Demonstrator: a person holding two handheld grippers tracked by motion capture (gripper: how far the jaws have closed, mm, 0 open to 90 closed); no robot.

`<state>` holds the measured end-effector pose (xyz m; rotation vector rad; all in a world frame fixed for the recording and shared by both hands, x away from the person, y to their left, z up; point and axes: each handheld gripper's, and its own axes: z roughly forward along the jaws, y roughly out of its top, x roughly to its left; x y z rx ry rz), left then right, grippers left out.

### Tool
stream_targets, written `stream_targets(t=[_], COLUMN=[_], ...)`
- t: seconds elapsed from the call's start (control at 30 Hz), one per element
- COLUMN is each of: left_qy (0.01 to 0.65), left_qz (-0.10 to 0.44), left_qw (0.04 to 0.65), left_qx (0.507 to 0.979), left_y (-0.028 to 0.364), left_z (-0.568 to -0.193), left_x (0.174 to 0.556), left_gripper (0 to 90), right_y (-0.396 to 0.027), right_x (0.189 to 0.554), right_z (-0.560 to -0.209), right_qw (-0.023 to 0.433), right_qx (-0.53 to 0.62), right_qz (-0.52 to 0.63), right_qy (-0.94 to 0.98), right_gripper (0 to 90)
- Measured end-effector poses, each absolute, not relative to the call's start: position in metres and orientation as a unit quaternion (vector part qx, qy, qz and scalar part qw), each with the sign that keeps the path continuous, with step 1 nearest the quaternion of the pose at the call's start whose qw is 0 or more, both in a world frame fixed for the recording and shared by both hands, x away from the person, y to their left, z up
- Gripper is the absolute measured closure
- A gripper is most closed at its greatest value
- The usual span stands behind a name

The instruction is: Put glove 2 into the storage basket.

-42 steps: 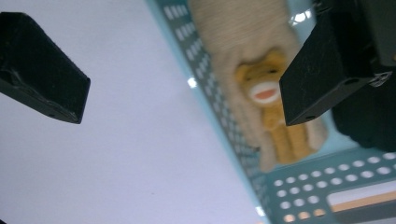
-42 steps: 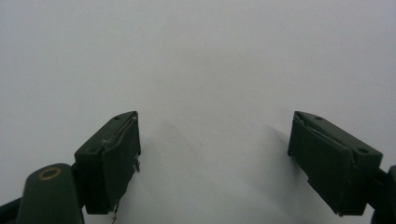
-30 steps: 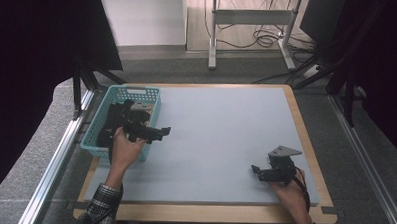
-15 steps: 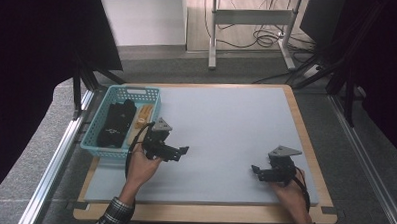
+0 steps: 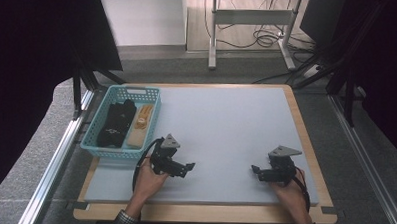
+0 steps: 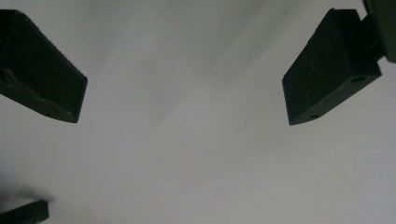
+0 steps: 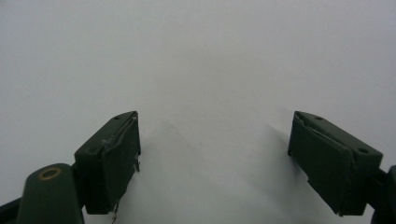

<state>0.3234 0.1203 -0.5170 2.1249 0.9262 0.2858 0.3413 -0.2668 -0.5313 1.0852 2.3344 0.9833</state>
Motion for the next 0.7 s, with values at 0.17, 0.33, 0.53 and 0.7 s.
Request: stream_targets(t=[0.17, 0.33, 0.53, 0.7], left_qy=[0.365, 0.365, 0.361, 0.361], left_qz=[0.115, 0.114, 0.126, 0.126], left_qw=[0.368, 0.354, 0.35, 0.348], left_qx=[0.847, 0.853, 0.855, 0.856], left_y=[0.117, 0.116, 0.114, 0.114], left_z=[-0.534, -0.545, -0.548, -0.548], left_x=[0.319, 0.317, 0.315, 0.315], left_gripper=[0.0, 0.0, 0.0, 0.0], right_y=[-0.267, -0.267, -0.267, -0.267], right_x=[0.341, 0.341, 0.341, 0.341], right_z=[-0.531, -0.531, -0.531, -0.532], right_qw=[0.192, 0.192, 0.192, 0.192], right_qx=[0.387, 0.386, 0.387, 0.386], right_qz=[0.35, 0.35, 0.35, 0.35], right_qy=[0.831, 0.832, 0.831, 0.831], right_gripper=[16.3, 16.3, 16.3, 16.2])
